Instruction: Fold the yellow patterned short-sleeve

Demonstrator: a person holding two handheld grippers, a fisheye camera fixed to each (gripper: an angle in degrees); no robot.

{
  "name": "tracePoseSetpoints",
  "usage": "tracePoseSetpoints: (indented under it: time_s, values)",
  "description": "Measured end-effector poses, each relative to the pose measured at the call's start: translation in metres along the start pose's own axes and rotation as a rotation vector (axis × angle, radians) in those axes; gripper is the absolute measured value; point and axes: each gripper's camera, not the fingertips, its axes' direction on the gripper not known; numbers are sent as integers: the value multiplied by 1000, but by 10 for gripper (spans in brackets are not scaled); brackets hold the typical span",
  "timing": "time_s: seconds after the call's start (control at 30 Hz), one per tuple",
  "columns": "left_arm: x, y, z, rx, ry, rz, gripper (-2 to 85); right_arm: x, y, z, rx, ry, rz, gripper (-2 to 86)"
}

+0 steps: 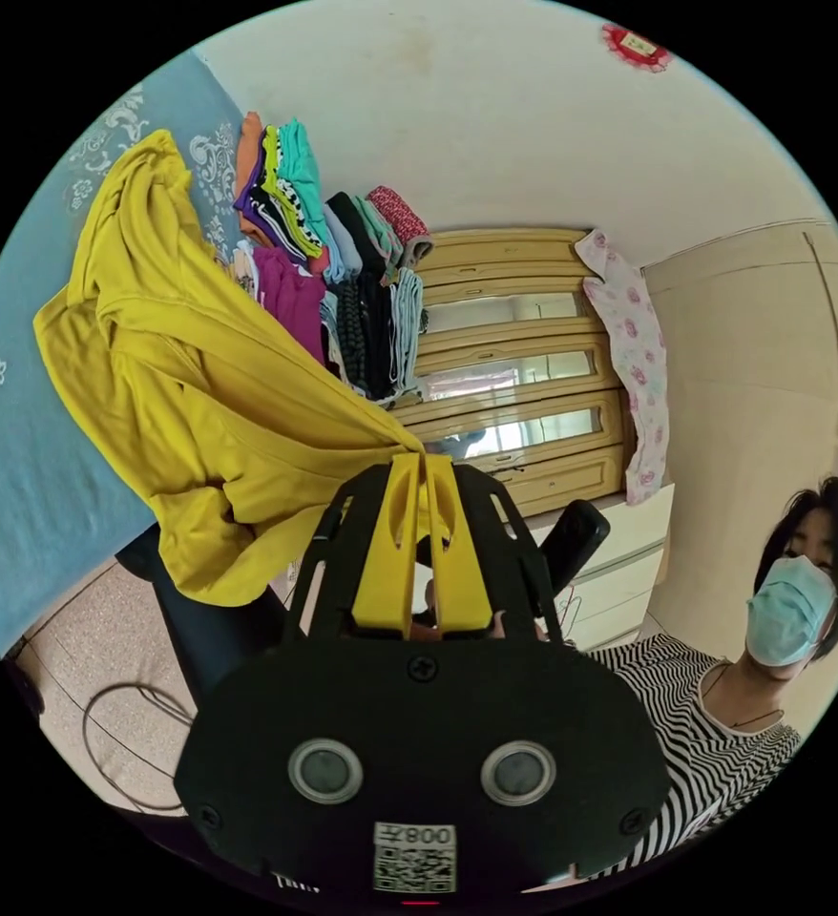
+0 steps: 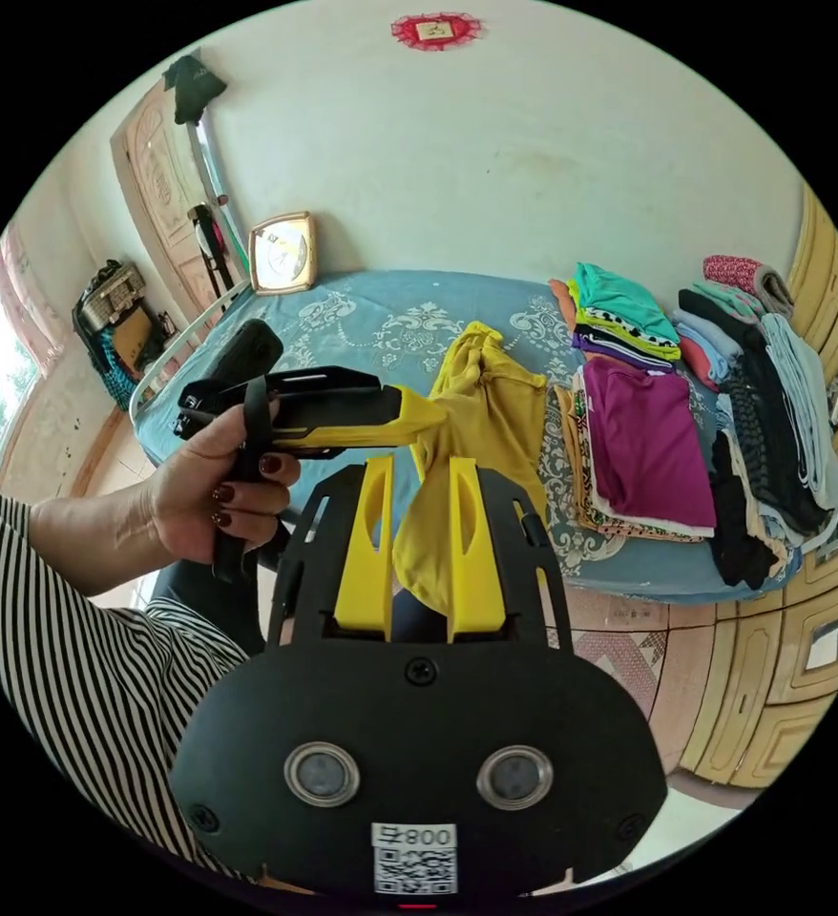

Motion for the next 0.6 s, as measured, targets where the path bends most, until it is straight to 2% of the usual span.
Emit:
tracePoseSetpoints:
  time_s: [0.13, 0.33, 0.5, 0.6]
  values:
    - [2, -5, 4, -19, 4, 7, 13, 7, 3, -1, 1, 18, 76, 37]
    - [-2, -11, -26, 1, 5, 39, 25, 20, 8, -22, 8, -7, 102, 15]
    - [-37, -13, -93, 199, -21, -86, 42, 36, 13, -46, 33, -91, 136, 10]
    - [-63, -22, -117, 212, -84, -190, 67, 40, 14, -62, 45, -102, 122, 8]
